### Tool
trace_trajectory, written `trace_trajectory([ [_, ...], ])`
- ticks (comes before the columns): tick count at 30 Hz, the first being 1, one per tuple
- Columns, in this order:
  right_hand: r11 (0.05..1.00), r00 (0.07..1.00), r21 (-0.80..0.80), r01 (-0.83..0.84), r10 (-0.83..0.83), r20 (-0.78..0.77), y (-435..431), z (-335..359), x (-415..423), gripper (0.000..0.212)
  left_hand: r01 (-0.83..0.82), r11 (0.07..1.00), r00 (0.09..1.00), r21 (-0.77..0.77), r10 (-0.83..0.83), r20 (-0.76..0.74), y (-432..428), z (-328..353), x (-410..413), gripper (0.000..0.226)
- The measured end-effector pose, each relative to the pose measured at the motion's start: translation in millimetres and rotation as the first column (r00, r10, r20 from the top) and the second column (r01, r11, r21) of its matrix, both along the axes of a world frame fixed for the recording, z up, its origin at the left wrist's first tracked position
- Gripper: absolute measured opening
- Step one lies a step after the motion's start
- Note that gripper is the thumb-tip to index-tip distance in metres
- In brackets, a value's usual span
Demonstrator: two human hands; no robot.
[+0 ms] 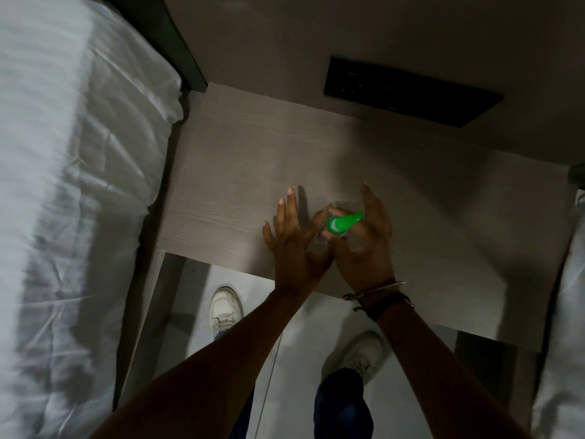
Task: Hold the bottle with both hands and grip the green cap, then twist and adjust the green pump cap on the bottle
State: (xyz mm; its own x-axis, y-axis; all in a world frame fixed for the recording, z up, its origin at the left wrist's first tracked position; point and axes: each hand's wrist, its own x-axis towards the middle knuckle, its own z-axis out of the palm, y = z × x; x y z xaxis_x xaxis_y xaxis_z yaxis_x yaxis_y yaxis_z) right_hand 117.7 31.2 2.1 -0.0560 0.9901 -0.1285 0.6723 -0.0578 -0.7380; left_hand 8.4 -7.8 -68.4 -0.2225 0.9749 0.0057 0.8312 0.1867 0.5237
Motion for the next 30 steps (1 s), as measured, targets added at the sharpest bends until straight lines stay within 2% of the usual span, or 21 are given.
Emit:
trace_trajectory([
  [3,0.994,0.995,0.042,0.100,-0.100,0.018,6.9,6.5,0.2,0.075,0.028,0.998,0.999,0.056,-0.029,0.018,-1.1,0.8,0.4,0.068],
  [5,0.997,0.997,0.047,0.054,-0.056,0.060,7.3,9.5,-2.1,0.078,0.008,0.999,1.000,0.053,-0.009,0.024,0.1,2.5,0.3,0.067],
  [7,1.000,1.000,-0.016,-0.013,0.013,0.002,4.3,7.8,-2.9,0.084,-0.018,1.000,0.999,0.018,0.017,0.047,2.4,5.1,-0.5,0.056],
  [9,1.000,0.994,0.011,-0.024,0.025,-0.102,3.1,4.8,-1.1,0.070,-0.013,0.999,0.997,-0.033,0.015,0.077,4.1,7.0,-2.2,0.058],
  [12,0.992,0.987,0.088,0.094,-0.081,-0.138,6.1,8.2,-0.1,0.063,0.014,0.999,0.996,-0.029,-0.011,0.093,3.9,7.3,-1.5,0.063],
  [14,0.989,0.993,0.103,0.104,-0.098,-0.059,6.9,8.1,-2.3,0.073,0.005,1.000,0.997,-0.027,-0.003,0.083,3.6,6.0,-1.1,0.059],
  [16,0.999,0.999,0.015,0.037,-0.036,-0.039,5.1,7.8,-4.3,0.088,0.000,1.000,0.999,-0.005,0.000,0.049,2.1,4.2,-0.9,0.055],
  [17,1.000,0.997,-0.012,0.004,-0.005,-0.078,5.0,6.3,-2.6,0.088,-0.003,1.000,0.999,-0.001,0.004,0.054,2.2,4.0,-1.0,0.055],
  [19,0.999,0.993,0.009,-0.032,0.033,-0.113,6.8,3.7,2.9,0.067,0.003,1.000,0.996,-0.019,-0.001,0.093,3.6,5.6,-2.3,0.056],
  [22,0.997,0.999,0.058,-0.046,0.045,0.009,11.4,2.0,7.9,0.038,0.025,0.999,0.994,-0.040,-0.021,0.105,4.8,7.8,-3.5,0.060],
  [24,0.996,0.998,0.089,-0.020,0.015,0.055,12.5,1.4,6.0,0.043,0.013,0.998,0.994,-0.061,-0.006,0.106,5.2,9.6,-2.6,0.061],
  [27,0.997,0.996,-0.016,-0.082,0.082,0.022,11.7,0.7,1.9,0.080,-0.002,0.998,0.998,-0.066,0.005,0.059,4.4,9.6,-1.2,0.055],
  [28,0.993,0.993,-0.033,-0.117,0.118,0.014,11.5,0.2,2.1,0.079,0.001,0.999,0.997,-0.054,0.003,0.074,4.1,9.5,-1.7,0.054],
  [30,0.991,0.991,0.021,-0.133,0.133,0.023,12.2,0.8,4.2,0.052,0.009,0.999,0.991,-0.032,-0.005,0.135,4.3,10.5,-2.6,0.058],
])
